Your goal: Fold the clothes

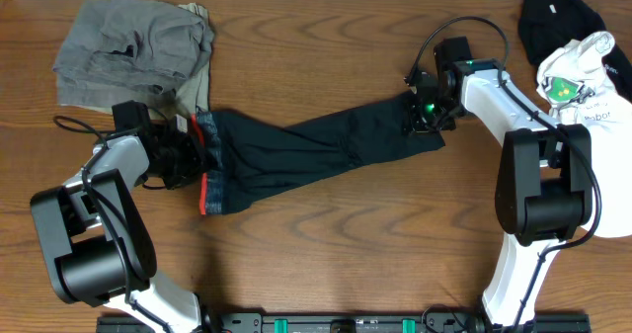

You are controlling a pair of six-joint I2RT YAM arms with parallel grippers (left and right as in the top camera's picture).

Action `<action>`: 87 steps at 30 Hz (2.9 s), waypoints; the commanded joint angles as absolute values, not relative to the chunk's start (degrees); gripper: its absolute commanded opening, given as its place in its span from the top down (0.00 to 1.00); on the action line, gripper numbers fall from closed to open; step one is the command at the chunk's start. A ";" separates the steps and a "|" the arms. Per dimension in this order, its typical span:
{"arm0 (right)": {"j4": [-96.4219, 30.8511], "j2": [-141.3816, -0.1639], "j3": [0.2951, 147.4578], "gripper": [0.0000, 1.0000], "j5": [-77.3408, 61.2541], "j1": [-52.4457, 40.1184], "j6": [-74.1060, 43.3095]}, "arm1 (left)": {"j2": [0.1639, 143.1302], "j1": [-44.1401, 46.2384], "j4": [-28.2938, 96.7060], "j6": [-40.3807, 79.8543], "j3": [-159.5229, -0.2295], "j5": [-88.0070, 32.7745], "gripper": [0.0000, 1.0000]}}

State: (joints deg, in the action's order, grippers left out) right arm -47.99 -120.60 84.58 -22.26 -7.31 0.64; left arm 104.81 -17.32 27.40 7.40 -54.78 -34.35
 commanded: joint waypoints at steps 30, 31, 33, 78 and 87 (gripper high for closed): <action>-49.82 -121.51 84.33 0.99 -25.17 -7.55 1.32 | 77.43 -15.92 29.54 7.92 -55.33 -29.34 0.94; -49.91 -121.51 84.31 0.99 -25.15 -7.57 1.32 | 77.45 -13.96 28.10 8.29 -55.33 -29.28 0.94; -50.17 -121.51 84.33 0.99 -25.15 -7.57 1.32 | 77.58 -9.72 24.97 9.80 -55.33 -28.58 0.94; -49.63 -121.54 84.31 0.99 -23.92 -7.55 0.60 | 96.42 26.28 4.95 21.34 -65.43 -17.04 0.94; -51.05 -121.51 87.46 0.99 -23.35 -6.37 0.08 | 96.42 18.81 33.71 12.14 -78.43 -6.33 0.94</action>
State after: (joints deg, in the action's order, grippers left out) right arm -50.26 -120.60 84.88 -23.53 -7.35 0.43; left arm 96.88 21.04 30.44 16.60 -74.65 -11.79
